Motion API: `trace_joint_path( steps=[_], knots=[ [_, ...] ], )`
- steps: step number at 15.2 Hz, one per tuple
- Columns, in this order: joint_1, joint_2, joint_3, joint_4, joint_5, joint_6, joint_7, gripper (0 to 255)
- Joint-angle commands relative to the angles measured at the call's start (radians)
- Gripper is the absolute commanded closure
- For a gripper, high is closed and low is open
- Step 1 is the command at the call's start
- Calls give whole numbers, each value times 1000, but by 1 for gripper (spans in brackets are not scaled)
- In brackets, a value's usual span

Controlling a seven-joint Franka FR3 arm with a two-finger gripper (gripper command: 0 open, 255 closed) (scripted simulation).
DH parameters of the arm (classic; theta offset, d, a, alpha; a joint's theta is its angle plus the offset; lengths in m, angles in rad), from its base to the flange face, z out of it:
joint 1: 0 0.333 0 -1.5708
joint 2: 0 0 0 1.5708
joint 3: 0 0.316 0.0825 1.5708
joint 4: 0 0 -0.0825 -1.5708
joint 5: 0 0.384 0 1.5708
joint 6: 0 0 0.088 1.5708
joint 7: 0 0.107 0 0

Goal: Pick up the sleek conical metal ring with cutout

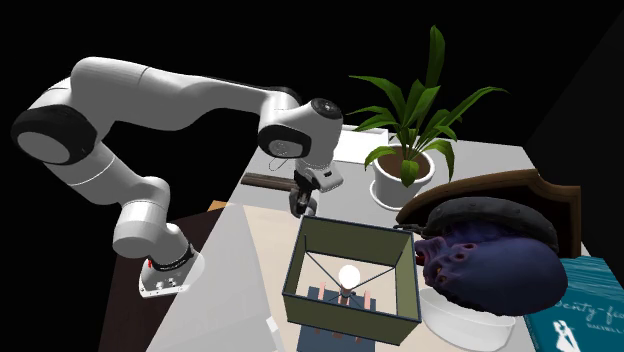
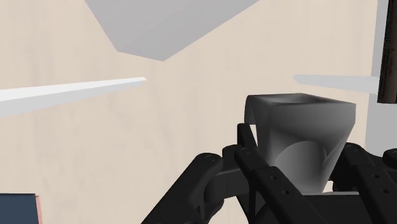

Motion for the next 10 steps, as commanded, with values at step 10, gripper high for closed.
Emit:
trace_joint_path(
  steps=[10],
  knots=[
    [0, -14, 1, 112, -2, -126, 7, 255]
  ],
)
